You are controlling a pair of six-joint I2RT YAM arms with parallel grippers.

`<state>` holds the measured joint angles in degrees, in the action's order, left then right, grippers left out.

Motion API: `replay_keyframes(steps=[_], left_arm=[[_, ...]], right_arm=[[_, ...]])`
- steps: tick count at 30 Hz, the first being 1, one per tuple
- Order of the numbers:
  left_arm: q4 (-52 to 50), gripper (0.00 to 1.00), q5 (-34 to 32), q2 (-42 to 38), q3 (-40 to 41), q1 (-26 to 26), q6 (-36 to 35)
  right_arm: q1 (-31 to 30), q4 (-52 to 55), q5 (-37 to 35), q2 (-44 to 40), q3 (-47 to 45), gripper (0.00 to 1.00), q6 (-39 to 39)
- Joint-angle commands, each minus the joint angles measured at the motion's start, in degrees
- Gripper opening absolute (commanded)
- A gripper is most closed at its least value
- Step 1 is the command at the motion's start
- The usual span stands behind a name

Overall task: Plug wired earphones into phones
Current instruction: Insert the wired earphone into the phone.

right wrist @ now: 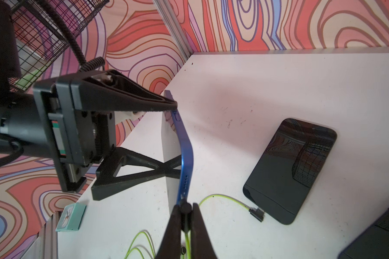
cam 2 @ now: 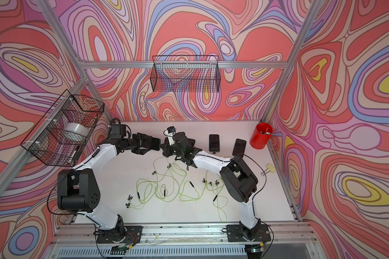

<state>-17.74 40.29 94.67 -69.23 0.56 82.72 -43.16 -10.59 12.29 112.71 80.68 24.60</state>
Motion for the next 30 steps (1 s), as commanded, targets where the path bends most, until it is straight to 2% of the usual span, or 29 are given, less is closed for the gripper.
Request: replay_keyframes(steps=[1,21,23,28,30], left_arm=[[1.79,0.0,9.41,0.45,-1.36,-3.84,-1.19],[0.19,0.0,8.43,1.69,-1.86,-5.05,-3.15],[0.05,0.0,7.8,2.48,-1.94,-4.52,-3.35],[-0.96,0.0,6.29,3.66,-2.92,-3.51,-4.21],[-1.36,0.0,5.92,3.87,-3.4,-3.22,-4.61]], right_arm=[[-1.08,-2.15,2.82,1.13,0.58,0.0,-1.51],[-0.9,2.82,-0.71,2.19,4.57,0.02,-1.43],[-0.65,5.07,-0.97,1.43,4.66,0.11,-1.02],[0.09,7.47,-1.16,-1.12,2.74,0.48,0.45],[0.72,7.93,-1.66,-2.51,1.32,0.58,1.17]])
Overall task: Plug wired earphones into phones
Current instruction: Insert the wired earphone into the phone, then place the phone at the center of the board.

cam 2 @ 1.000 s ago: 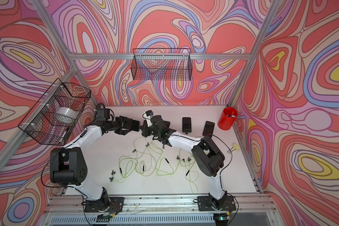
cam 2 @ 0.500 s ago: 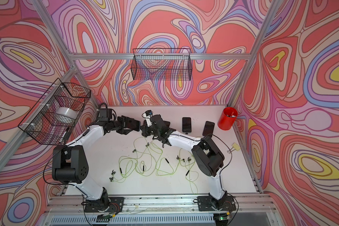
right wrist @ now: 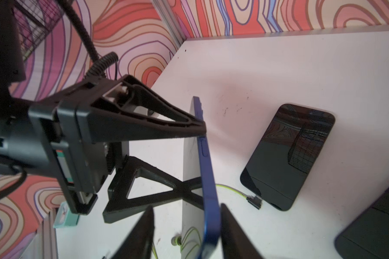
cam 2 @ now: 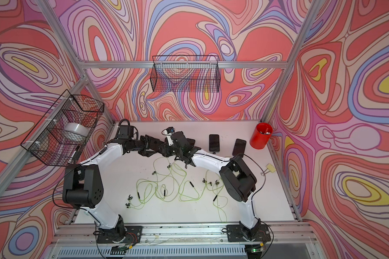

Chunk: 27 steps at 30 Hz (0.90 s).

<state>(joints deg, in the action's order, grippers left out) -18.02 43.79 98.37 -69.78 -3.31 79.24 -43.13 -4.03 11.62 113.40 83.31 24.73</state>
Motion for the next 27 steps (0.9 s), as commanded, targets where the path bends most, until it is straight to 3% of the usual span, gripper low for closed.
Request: replay_keyframes(steps=[1,5,9,20,27], left_arm=[[-1.54,0.0,2.18,0.2,-3.07,0.8,-1.51],[-3.25,0.0,1.54,0.66,-3.82,1.44,-3.34],[-8.19,0.0,-0.22,1.42,-6.37,2.16,-9.08],[-31.92,0.0,-9.01,10.39,-25.4,5.26,-41.22],[-50.92,0.0,-16.69,23.03,-48.11,6.98,-64.84]], right_arm=[[1.09,1.83,-1.03,-3.98,-1.98,0.61,1.27],[2.96,4.83,-1.24,-7.59,-3.97,0.69,2.28],[5.14,9.24,-1.32,-11.54,-6.89,0.71,2.25],[10.19,16.63,-6.95,-21.98,-17.24,0.7,2.3],[10.26,17.53,-8.67,-23.64,-19.25,0.7,1.88]])
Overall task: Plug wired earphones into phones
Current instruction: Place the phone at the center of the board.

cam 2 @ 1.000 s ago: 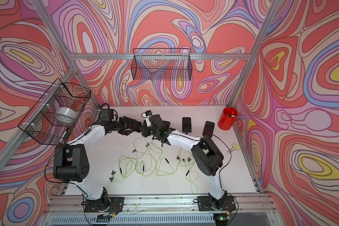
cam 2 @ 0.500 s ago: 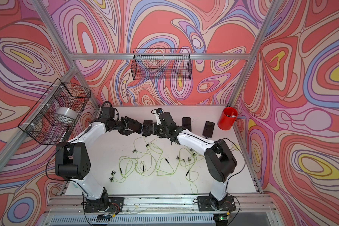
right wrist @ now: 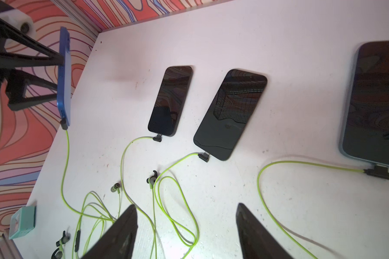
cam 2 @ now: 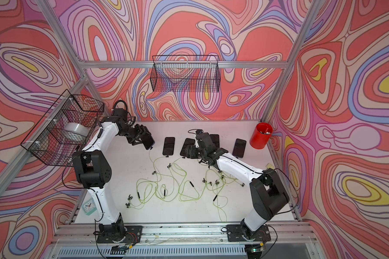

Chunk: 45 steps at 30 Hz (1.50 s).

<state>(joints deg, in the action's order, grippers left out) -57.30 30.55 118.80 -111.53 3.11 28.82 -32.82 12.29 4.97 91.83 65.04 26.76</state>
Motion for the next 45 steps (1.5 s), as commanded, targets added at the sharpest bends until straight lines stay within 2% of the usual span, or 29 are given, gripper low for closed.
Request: replay_keyframes(steps=[1,4,9,12,19,26,38,39,41,42,45], left_arm=[[-13.18,0.0,-3.13,4.36,-8.98,0.83,-17.06],[-16.78,0.0,-3.05,8.6,-15.7,1.45,-22.18],[-19.46,0.0,-21.93,15.31,-24.62,1.68,-24.33],[-16.75,0.0,-28.25,16.74,-24.78,2.65,-23.52],[-11.24,0.0,-25.66,20.3,-24.9,4.46,-25.2],[-10.01,0.0,-31.67,23.87,-24.8,1.84,-28.82],[-7.39,0.06,-28.95,28.86,-23.82,-1.52,-26.83],[-7.48,0.1,-28.91,29.15,-24.02,-1.51,-26.66],[-7.8,0.27,-28.62,29.47,-24.25,-1.53,-26.57],[-7.99,0.37,-28.54,29.56,-24.35,-1.53,-26.7],[-8.18,0.77,-28.12,29.11,-24.52,-1.53,-27.08]], right_arm=[[-0.05,1.39,-2.43,-2.41,-1.34,0.7,-0.14],[-0.1,2.44,-3.46,-2.99,-1.93,0.7,-0.61],[0.28,5.42,-5.63,-4.48,-2.64,0.7,-1.97],[0.85,6.25,-6.44,-6.27,-4.03,0.7,-2.03],[1.96,6.29,-7.33,-8.33,-6.93,0.7,-1.14],[2.75,8.16,-7.7,-8.99,-6.69,0.69,-0.35],[2.8,8.31,-9.0,-8.86,-5.71,0.7,-0.12],[2.78,8.43,-9.15,-8.86,-5.56,0.7,0.04],[2.91,8.38,-9.54,-8.94,-5.45,0.71,0.31],[2.93,8.29,-9.66,-8.94,-5.34,0.71,0.24],[3.14,8.02,-10.42,-8.73,-4.94,0.76,-0.28]])
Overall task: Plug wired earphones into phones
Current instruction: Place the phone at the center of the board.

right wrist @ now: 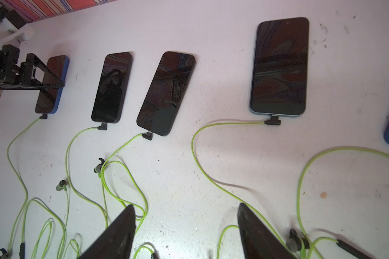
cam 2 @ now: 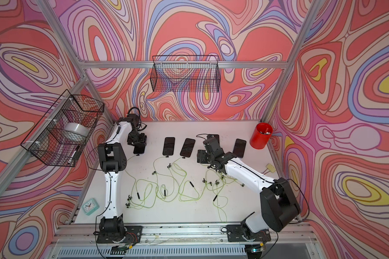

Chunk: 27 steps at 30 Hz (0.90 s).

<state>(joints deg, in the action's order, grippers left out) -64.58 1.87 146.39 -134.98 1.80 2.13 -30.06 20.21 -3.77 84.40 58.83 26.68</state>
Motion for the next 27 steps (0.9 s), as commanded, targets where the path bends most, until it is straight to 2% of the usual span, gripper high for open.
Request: replay_keyframes(steps=[1,2,3,4,7,10,14,18,20,23,27], left_arm=[[-1.08,0.86,0.63,1.26,-1.16,-0.22,-0.61],[-1.16,0.95,0.78,0.69,-1.18,-0.22,-0.8],[-1.17,1.0,0.92,0.05,-1.17,-0.22,-1.02],[-0.88,1.0,0.88,-0.76,-1.04,-0.22,-1.07],[1.2,1.0,0.41,-5.23,1.38,-0.22,-1.35],[7.77,1.0,-1.52,-13.59,9.4,-0.22,-0.53],[25.8,1.0,-4.28,-30.62,32.34,-0.13,4.24],[48.25,1.0,-5.74,-47.22,59.07,-0.13,9.83],[56.3,1.0,-6.84,-52.4,68.9,-0.13,11.25],[64.01,1.0,-8.82,-56.82,78.49,-0.18,11.58],[70.69,1.0,-9.27,-57.87,85.35,-0.13,10.88]], right_arm=[[0.56,0.15,-2.06,-1.21,1.49,0.8,-0.63],[1.14,0.26,-2.47,-1.07,1.79,0.85,-1.23],[1.6,0.23,-2.99,-1.0,2.06,0.92,-1.98],[2.4,-0.05,-3.67,-0.96,2.08,0.98,-2.58],[5.33,-1.75,-6.25,-0.86,2.07,0.98,-6.82],[8.06,-4.51,-9.28,-0.5,1.35,0.98,-15.77],[11.24,-9.76,-17.07,1.15,-1.83,0.98,-24.95],[14.71,-19.17,-19.61,2.35,-8.01,0.98,-29.0],[15.72,-26.51,-20.74,2.71,-12.02,0.98,-30.84],[17.05,-37.42,-21.59,3.46,-17.15,0.98,-32.86],[19.87,-52.68,-20.53,5.42,-23.48,0.98,-32.18]])
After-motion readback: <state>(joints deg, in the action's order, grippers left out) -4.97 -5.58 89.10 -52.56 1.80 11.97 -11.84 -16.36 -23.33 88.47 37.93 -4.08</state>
